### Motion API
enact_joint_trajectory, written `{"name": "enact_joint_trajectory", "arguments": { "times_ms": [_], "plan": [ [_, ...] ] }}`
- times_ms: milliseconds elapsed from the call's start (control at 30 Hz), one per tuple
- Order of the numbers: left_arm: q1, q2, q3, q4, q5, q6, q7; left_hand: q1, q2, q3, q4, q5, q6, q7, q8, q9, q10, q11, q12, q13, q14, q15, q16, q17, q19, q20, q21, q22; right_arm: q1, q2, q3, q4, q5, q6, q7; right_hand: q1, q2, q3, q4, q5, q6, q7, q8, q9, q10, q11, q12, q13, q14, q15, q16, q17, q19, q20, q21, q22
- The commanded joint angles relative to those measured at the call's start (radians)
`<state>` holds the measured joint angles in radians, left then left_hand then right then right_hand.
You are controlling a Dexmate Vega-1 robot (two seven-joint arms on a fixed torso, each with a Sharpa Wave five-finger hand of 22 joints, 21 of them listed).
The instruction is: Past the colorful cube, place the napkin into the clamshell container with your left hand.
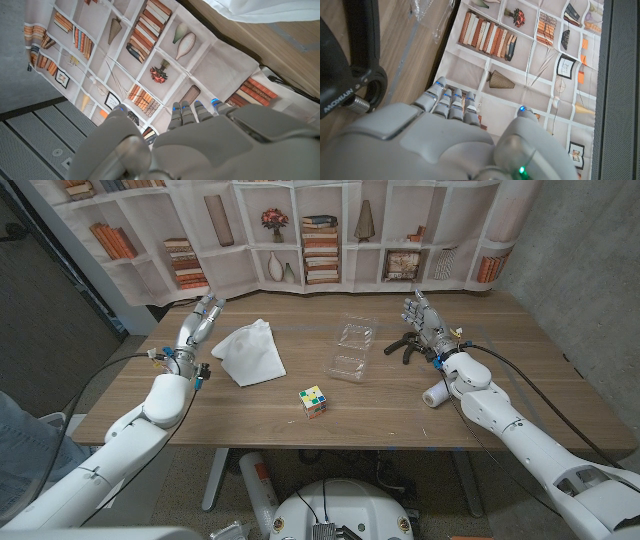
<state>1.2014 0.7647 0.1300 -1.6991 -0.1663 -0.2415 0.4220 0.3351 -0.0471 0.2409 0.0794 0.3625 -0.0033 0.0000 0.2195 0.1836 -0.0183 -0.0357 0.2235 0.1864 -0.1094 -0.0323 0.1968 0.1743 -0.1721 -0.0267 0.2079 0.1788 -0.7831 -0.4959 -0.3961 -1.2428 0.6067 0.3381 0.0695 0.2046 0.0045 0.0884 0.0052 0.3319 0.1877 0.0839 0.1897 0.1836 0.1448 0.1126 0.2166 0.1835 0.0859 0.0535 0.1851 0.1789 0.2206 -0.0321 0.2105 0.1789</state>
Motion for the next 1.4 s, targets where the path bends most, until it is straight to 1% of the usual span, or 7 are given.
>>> {"name": "enact_joint_trajectory", "arguments": {
  "times_ms": [33, 300, 800, 1100, 1200, 1267, 1400],
  "plan": [
    [0.011, 0.002, -0.014, -0.008, 0.021, 0.021, 0.014, 0.011, 0.003, 0.000, -0.005, 0.005, 0.011, 0.000, 0.003, 0.003, 0.008, -0.007, 0.003, 0.001, 0.005, 0.000, -0.003, 0.004, -0.053, 0.003, -0.001, 0.002, 0.016, 0.011, -0.005, 0.029, 0.000, -0.001, 0.008, 0.005, 0.003, 0.002, -0.002, -0.002, 0.005, 0.000, 0.006, 0.004, 0.010, 0.001, 0.003, 0.005, 0.008, 0.001, 0.003, 0.005, 0.007, -0.001, -0.002, 0.003],
    [-0.004, -0.007, -0.010, 0.004, 0.059, 0.011, 0.043, 0.014, 0.004, 0.000, -0.006, 0.007, 0.019, -0.002, 0.004, 0.004, 0.013, -0.010, 0.003, 0.002, 0.010, -0.002, -0.002, 0.004, -0.050, 0.004, -0.001, 0.002, 0.037, 0.022, -0.011, 0.059, -0.004, 0.008, 0.021, 0.005, 0.004, 0.001, -0.003, -0.003, 0.004, 0.001, 0.006, 0.005, 0.010, 0.000, 0.002, 0.005, 0.008, 0.003, 0.003, 0.005, 0.007, 0.000, -0.003, 0.003],
    [-0.012, 0.004, 0.019, -0.042, 0.213, 0.168, 0.151, 0.021, 0.006, -0.002, -0.009, 0.012, 0.036, -0.004, 0.006, 0.004, 0.027, -0.017, 0.005, 0.002, 0.023, -0.006, 0.000, 0.004, -0.041, 0.004, 0.001, 0.002, 0.047, 0.030, -0.012, 0.072, 0.000, 0.004, 0.022, 0.005, 0.005, 0.000, -0.003, -0.005, 0.005, 0.000, 0.006, 0.005, 0.010, 0.000, 0.002, 0.005, 0.007, 0.003, 0.002, 0.005, 0.007, 0.000, -0.004, 0.003],
    [-0.010, 0.009, 0.023, -0.044, 0.225, 0.179, 0.164, 0.025, 0.008, -0.002, -0.011, 0.015, 0.043, -0.005, 0.007, 0.004, 0.030, -0.018, 0.004, 0.002, 0.028, -0.007, 0.000, 0.005, -0.040, 0.005, 0.001, 0.002, 0.046, 0.030, -0.016, 0.066, -0.004, 0.000, 0.018, 0.005, 0.005, -0.001, -0.003, -0.007, 0.005, -0.001, 0.006, 0.005, 0.010, -0.001, 0.001, 0.005, 0.008, 0.002, 0.002, 0.005, 0.007, 0.001, -0.005, 0.003],
    [-0.013, 0.008, 0.025, -0.032, 0.229, 0.160, 0.171, 0.026, 0.008, -0.002, -0.011, 0.016, 0.047, -0.005, 0.008, 0.004, 0.033, -0.018, 0.005, 0.002, 0.030, -0.008, 0.000, 0.005, -0.039, 0.005, 0.001, 0.002, 0.043, 0.030, -0.015, 0.062, -0.003, -0.003, 0.015, 0.005, 0.005, -0.001, -0.004, -0.007, 0.005, -0.001, 0.006, 0.005, 0.010, 0.001, 0.001, 0.005, 0.007, 0.003, 0.002, 0.005, 0.007, 0.001, -0.005, 0.003],
    [-0.016, 0.007, 0.030, -0.022, 0.244, 0.151, 0.185, 0.029, 0.009, -0.002, -0.012, 0.018, 0.056, -0.008, 0.010, 0.004, 0.042, -0.022, 0.007, 0.002, 0.036, -0.009, 0.001, 0.005, -0.034, 0.006, 0.003, 0.002, 0.042, 0.030, -0.017, 0.065, -0.004, 0.003, 0.020, 0.005, 0.005, -0.002, -0.004, -0.007, 0.004, -0.002, 0.006, 0.005, 0.011, 0.001, 0.002, 0.005, 0.008, 0.003, 0.002, 0.005, 0.007, 0.001, -0.005, 0.003],
    [-0.019, 0.008, 0.040, -0.023, 0.278, 0.172, 0.208, 0.034, 0.012, -0.003, -0.014, 0.023, 0.075, -0.008, 0.014, 0.004, 0.057, -0.029, 0.009, 0.002, 0.050, -0.012, 0.003, 0.005, -0.024, 0.007, 0.005, 0.002, 0.039, 0.029, -0.016, 0.063, -0.004, 0.002, 0.019, 0.005, 0.005, -0.002, -0.004, -0.008, 0.004, -0.002, 0.006, 0.005, 0.011, 0.001, 0.001, 0.005, 0.008, 0.003, 0.002, 0.005, 0.008, 0.001, -0.005, 0.003]
  ]
}}
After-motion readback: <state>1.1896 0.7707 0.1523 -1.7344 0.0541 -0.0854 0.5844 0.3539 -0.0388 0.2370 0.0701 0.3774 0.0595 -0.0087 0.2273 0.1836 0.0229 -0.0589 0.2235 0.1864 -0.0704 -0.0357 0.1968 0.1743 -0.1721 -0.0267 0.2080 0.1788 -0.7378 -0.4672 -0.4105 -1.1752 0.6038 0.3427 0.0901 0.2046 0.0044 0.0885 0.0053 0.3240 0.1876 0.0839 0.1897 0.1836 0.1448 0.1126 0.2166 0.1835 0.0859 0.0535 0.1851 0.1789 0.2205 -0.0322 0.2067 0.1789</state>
